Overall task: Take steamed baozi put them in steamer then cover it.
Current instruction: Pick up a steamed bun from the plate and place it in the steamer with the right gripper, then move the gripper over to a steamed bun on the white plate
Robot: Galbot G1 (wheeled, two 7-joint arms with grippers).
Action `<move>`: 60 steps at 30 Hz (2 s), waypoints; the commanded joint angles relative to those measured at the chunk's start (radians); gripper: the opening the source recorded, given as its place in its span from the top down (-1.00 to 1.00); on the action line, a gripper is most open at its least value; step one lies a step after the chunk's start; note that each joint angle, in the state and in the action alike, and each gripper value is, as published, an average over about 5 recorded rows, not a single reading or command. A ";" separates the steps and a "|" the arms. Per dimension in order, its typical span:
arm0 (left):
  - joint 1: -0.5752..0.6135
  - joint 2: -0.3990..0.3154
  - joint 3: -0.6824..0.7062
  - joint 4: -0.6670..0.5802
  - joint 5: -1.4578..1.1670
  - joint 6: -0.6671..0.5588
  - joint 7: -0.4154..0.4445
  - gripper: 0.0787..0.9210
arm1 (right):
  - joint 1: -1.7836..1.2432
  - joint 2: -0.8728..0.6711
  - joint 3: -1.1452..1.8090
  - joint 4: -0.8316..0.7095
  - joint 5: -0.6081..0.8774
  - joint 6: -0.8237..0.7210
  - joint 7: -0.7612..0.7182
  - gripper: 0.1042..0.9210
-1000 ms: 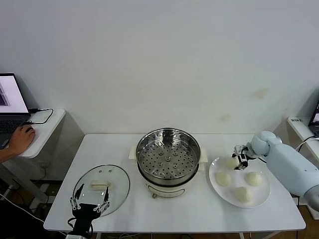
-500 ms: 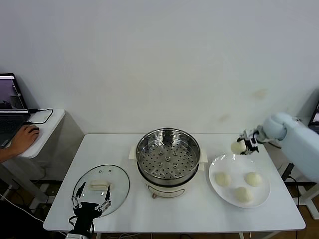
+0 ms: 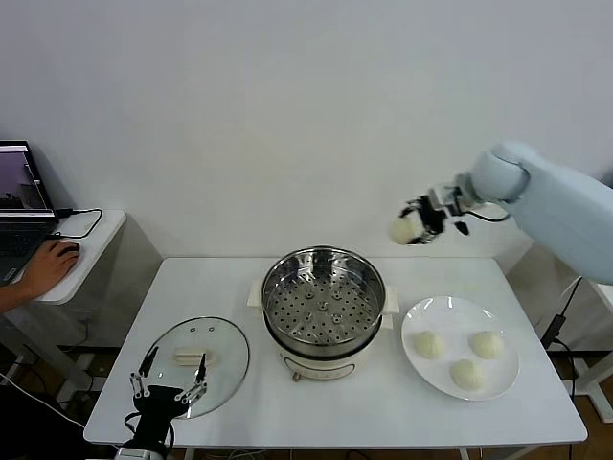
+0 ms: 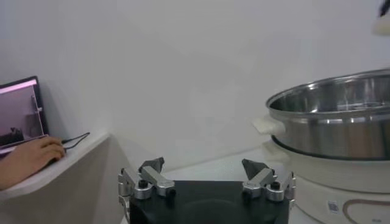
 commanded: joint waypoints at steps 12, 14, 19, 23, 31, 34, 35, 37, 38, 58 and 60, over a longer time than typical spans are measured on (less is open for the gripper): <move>0.013 -0.023 -0.020 -0.011 -0.002 0.000 0.001 -0.77 | 0.013 0.357 -0.193 -0.099 -0.135 0.257 0.065 -0.26; 0.015 -0.026 -0.020 -0.011 -0.001 -0.001 0.001 -0.77 | 0.007 0.365 -0.208 -0.110 -0.193 0.292 0.066 -0.26; 0.011 -0.030 -0.020 -0.010 -0.002 -0.001 0.001 -0.77 | -0.011 0.363 -0.230 -0.129 -0.306 0.358 0.073 -0.26; 0.011 -0.030 -0.019 -0.008 -0.002 0.000 0.001 -0.77 | -0.029 0.356 -0.228 -0.155 -0.384 0.397 0.085 -0.26; 0.008 -0.032 -0.017 -0.005 -0.001 0.000 0.001 -0.77 | -0.058 0.352 -0.217 -0.185 -0.450 0.432 0.105 -0.29; 0.007 -0.033 -0.016 -0.005 0.000 -0.001 0.001 -0.77 | -0.063 0.353 -0.214 -0.198 -0.462 0.439 0.112 -0.33; 0.007 -0.033 -0.017 -0.005 0.000 -0.001 0.001 -0.77 | -0.067 0.355 -0.212 -0.204 -0.472 0.443 0.115 -0.35; 0.006 -0.034 -0.017 -0.006 0.000 -0.001 0.001 -0.77 | -0.075 0.360 -0.205 -0.218 -0.493 0.452 0.122 -0.38; 0.006 -0.035 -0.016 -0.006 0.000 -0.001 0.001 -0.77 | -0.079 0.362 -0.202 -0.224 -0.499 0.456 0.125 -0.40; 0.007 -0.023 -0.019 -0.025 -0.005 -0.001 0.003 -0.77 | 0.166 -0.032 -0.219 0.247 0.081 -0.175 -0.054 -0.76; -0.002 -0.020 -0.014 -0.026 -0.006 0.001 0.004 -0.77 | 0.186 -0.122 -0.221 0.328 0.112 -0.289 -0.055 -0.76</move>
